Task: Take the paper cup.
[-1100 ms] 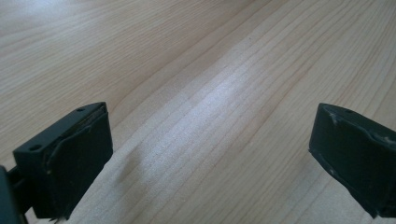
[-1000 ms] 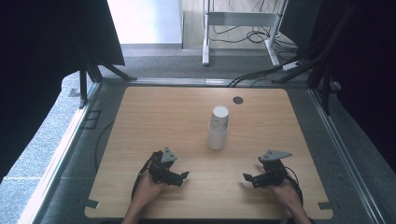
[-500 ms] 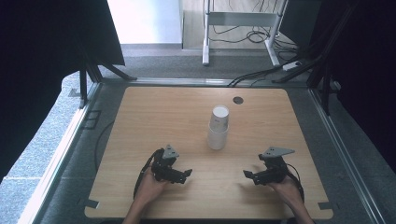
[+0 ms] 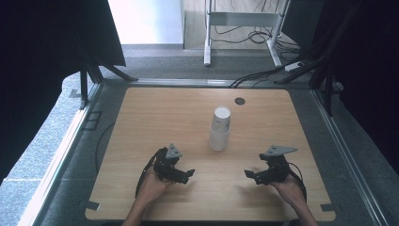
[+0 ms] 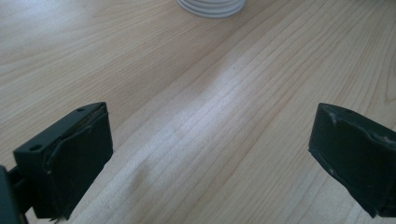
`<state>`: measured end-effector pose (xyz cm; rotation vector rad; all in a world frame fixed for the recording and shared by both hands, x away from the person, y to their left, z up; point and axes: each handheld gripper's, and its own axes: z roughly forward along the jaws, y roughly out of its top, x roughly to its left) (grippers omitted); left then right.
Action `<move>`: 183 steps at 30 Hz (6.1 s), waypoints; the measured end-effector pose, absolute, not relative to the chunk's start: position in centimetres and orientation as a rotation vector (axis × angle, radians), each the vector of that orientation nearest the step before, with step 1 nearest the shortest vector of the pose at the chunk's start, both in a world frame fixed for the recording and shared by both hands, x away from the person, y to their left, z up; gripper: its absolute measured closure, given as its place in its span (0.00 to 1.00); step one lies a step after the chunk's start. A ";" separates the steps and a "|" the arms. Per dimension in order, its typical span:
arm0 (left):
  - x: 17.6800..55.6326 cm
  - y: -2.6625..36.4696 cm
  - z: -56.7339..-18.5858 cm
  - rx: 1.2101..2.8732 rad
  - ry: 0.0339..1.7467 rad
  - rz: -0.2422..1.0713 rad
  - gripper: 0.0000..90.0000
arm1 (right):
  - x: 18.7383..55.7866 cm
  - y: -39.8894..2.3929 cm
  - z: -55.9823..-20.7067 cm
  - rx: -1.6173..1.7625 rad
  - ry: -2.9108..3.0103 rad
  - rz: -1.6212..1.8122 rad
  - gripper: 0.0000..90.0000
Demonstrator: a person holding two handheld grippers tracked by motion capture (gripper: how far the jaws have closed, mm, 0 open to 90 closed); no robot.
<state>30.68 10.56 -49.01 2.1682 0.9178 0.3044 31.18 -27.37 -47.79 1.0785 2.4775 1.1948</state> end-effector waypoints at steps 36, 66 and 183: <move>35.9 7.2 -45.8 2.140 0.785 0.267 0.00 | 34.1 -24.7 -43.5 0.974 2.512 1.270 0.07; 40.0 2.6 -45.1 2.127 0.706 0.313 0.03 | 38.4 -22.3 -39.4 0.909 2.515 1.299 0.14; 33.6 4.6 -45.4 2.035 0.589 0.206 0.00 | 35.4 -20.1 -29.8 0.638 2.564 1.340 0.42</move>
